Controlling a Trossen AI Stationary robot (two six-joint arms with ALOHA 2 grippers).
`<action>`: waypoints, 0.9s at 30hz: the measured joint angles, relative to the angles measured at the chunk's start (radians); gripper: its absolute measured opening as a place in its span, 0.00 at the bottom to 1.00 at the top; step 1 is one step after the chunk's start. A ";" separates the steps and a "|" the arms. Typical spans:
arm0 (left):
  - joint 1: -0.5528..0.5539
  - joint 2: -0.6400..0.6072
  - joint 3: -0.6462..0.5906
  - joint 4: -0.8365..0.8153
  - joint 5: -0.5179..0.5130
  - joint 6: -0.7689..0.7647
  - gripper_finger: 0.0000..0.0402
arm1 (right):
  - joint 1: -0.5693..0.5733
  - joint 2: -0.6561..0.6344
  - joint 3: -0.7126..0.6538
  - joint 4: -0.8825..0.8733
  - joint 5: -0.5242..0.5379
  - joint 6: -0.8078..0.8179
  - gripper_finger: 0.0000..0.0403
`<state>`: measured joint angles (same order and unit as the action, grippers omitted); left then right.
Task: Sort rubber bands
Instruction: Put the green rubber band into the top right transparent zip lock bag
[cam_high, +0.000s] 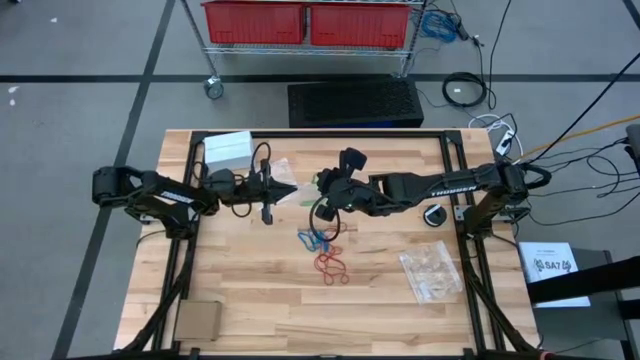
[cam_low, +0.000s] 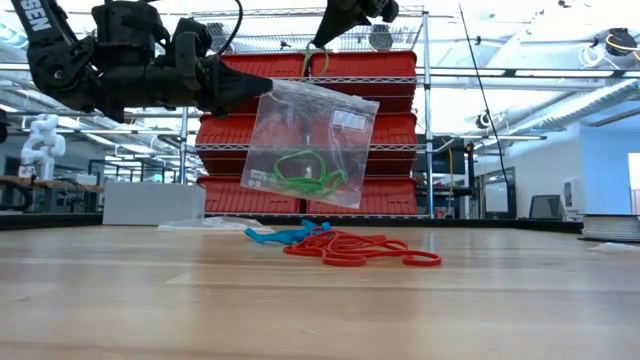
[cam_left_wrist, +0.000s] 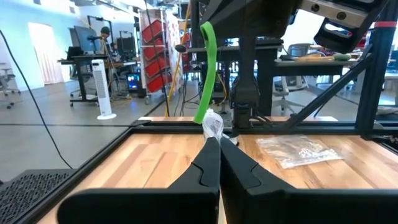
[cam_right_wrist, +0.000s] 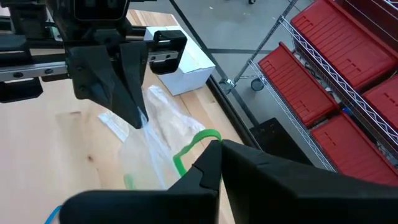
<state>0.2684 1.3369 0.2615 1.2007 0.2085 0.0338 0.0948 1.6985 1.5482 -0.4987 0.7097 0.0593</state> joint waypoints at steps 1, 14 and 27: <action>0.000 0.000 0.000 0.000 0.000 0.000 0.00 | 0.000 0.000 0.000 0.001 0.000 0.001 0.00; 0.000 0.000 0.000 -0.006 0.000 0.000 0.00 | 0.005 0.000 0.013 0.002 0.006 -0.002 0.00; 0.000 0.000 0.000 -0.006 0.000 0.000 0.00 | 0.003 0.000 0.013 -0.009 0.023 -0.007 0.00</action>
<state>0.2687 1.3371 0.2615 1.1951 0.2081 0.0338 0.0977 1.6981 1.5608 -0.5077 0.7322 0.0523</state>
